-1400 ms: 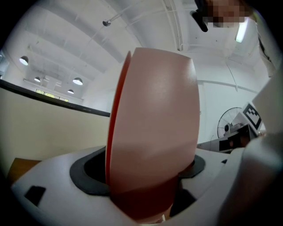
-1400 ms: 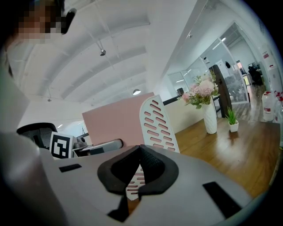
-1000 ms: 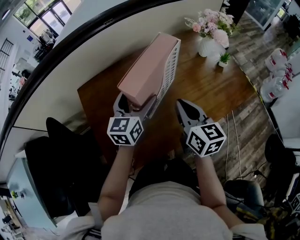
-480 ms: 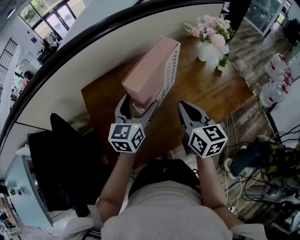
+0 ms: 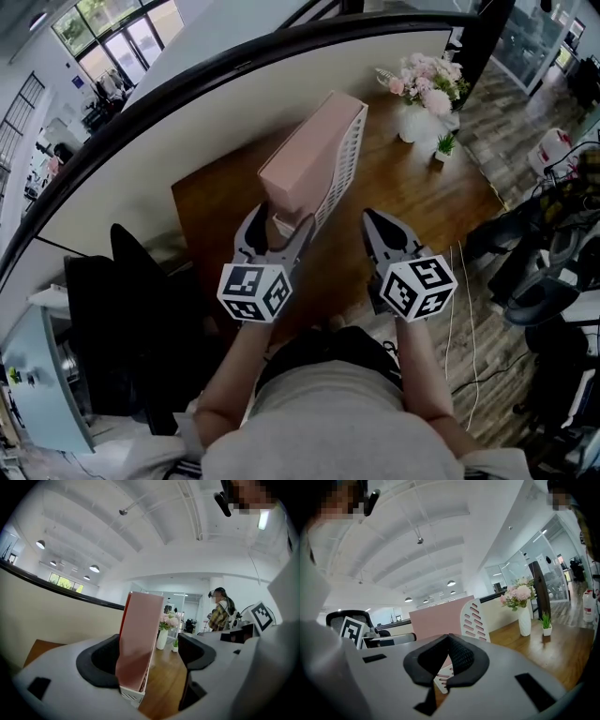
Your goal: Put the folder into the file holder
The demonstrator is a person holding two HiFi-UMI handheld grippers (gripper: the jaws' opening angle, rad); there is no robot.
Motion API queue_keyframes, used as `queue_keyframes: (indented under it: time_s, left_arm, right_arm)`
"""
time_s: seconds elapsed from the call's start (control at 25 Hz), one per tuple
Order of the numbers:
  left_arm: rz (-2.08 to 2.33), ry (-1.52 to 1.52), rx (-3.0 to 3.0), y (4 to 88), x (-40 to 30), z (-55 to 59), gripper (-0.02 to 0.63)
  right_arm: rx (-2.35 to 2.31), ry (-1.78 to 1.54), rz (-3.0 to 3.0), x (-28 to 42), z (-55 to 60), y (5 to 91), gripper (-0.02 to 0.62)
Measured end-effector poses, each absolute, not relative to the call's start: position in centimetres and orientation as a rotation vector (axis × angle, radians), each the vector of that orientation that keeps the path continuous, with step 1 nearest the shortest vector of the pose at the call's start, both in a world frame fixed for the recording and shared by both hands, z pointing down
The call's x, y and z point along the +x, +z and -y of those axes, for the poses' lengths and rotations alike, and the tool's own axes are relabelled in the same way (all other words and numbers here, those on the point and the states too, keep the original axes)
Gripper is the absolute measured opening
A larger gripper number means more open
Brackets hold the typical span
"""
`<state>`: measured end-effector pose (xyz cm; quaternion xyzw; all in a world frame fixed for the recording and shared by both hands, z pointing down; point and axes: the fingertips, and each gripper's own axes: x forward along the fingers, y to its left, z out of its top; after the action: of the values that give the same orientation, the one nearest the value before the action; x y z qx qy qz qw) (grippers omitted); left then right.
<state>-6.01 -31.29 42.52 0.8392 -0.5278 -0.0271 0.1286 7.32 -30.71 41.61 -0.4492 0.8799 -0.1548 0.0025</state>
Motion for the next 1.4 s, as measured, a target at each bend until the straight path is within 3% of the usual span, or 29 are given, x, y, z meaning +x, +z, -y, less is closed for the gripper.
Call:
queue_keyframes:
  time_s: [0.24, 0.56, 0.88, 1.4]
  left_arm:
    - [1.493, -0.102, 2.489, 41.5, -5.0, 30.0, 0.329]
    - [1.431, -0.100, 2.597, 40.6, -3.2, 28.8, 0.156]
    - [1.433, -0.063, 2.614, 40.9, -2.5, 28.9, 0.023]
    - [1.274, 0.081, 2.584, 44.0, 0.0, 29.0, 0.012]
  right_arm:
    - [-1.388, -0.466, -2.774, 7.1, 30.4, 41.4, 0.009]
    - [-1.355, -0.452, -2.806, 6.5, 29.5, 41.6, 0.009]
    - [-1.324, -0.433, -2.845, 6.2, 29.0, 41.9, 0.009]
    - [-1.289, -0.468, -2.901, 5.5, 28.3, 43.5, 0.009]
